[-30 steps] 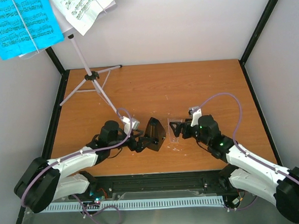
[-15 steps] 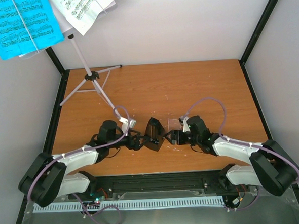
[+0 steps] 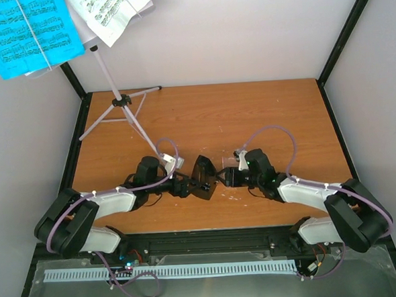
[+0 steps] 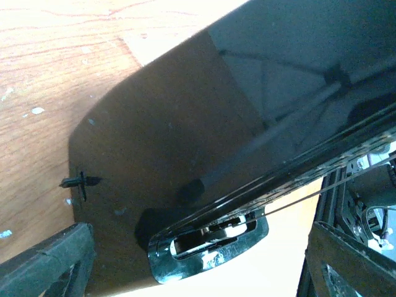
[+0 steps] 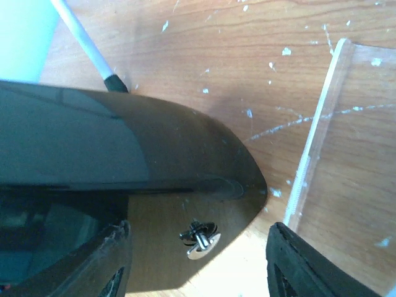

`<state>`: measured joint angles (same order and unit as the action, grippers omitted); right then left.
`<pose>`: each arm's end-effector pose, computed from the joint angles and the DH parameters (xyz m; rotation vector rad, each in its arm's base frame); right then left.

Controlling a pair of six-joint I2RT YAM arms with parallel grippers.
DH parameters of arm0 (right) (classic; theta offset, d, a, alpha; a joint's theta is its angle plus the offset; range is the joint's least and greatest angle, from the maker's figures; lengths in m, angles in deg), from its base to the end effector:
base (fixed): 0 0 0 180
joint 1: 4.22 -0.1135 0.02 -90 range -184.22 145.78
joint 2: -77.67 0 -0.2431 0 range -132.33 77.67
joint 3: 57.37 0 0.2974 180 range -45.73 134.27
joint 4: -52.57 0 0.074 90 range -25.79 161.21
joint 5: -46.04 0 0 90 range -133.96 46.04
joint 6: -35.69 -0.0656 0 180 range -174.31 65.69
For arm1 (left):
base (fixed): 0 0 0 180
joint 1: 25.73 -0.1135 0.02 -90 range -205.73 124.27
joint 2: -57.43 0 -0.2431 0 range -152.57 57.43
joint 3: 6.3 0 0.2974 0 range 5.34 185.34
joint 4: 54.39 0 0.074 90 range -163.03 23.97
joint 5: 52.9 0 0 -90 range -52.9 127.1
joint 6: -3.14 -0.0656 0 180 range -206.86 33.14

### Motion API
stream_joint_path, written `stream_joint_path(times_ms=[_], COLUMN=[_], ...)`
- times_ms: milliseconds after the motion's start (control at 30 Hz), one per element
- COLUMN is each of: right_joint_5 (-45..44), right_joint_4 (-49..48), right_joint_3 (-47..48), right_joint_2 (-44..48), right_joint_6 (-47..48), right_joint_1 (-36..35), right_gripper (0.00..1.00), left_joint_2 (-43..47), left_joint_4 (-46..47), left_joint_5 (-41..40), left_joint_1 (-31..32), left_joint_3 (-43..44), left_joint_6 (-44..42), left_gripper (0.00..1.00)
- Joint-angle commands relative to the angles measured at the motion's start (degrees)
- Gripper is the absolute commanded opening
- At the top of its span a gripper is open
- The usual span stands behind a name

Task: Pack up the instrument practice props

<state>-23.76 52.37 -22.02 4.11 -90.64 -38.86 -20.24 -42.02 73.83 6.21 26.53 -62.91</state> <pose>0.2271 0.1844 0.0792 -0.1728 2.3999 1.0262 0.2217 -0.1845 0.0733 0.5626 2.2036 -1.2318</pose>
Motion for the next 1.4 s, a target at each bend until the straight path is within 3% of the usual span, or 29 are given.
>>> stream_joint_path(times_ms=[0, 467, 600, 800, 1000, 1100, 1233, 1367], right_joint_5=[0.0, 0.2, -5.2, -15.9, -21.5, -21.7, -20.9, -19.2], right_joint_4=[-3.1, -6.6, -0.9, 11.2, 21.6, 23.8, 24.3, 23.5], right_joint_3=[3.7, 7.4, 7.6, 6.8, 7.2, 6.8, 6.8, 7.1], right_joint_2=[-2.4, -7.6, -3.4, 8.9, 12.8, 10.8, 7.5, 4.4], right_joint_6=[0.3, 2.5, 3.8, 2.6, 1.6, -1.4, -2.6, -2.6], right_joint_1=[0.3, 0.3, 0.3, 0.3, 0.3, 0.3, 0.3, 0.3], right_gripper=[0.56, 0.57, 0.64, 0.76, 0.84, 0.80, 0.66, 0.58], left_joint_2=[-0.7, 1.4, 4.2, 18.8, 23.0, 21.7, 20.2, 20.6], left_joint_4=[1.9, -4.4, -5.8, -10.1, -21.4, -31.0, -40.3, -40.6], left_joint_5=[1.3, -2.3, -5.4, -17.8, -11.4, -8.9, -6.8, -14.3], left_joint_1=[0.8, 6.2, 6.2, 5.5, -4.6, -10.8, -16.4, -17.0], left_joint_3=[2.4, 4.8, 4.3, 1.6, 7.0, 14.1, 25.8, 28.7], left_joint_6=[0.5, 4.5, 5.4, 4.9, 2.0, -3.7, -11.4, -20.1], left_gripper=[0.94, 0.93, 0.93, 0.99, 0.99, 0.99, 1.00, 0.99])
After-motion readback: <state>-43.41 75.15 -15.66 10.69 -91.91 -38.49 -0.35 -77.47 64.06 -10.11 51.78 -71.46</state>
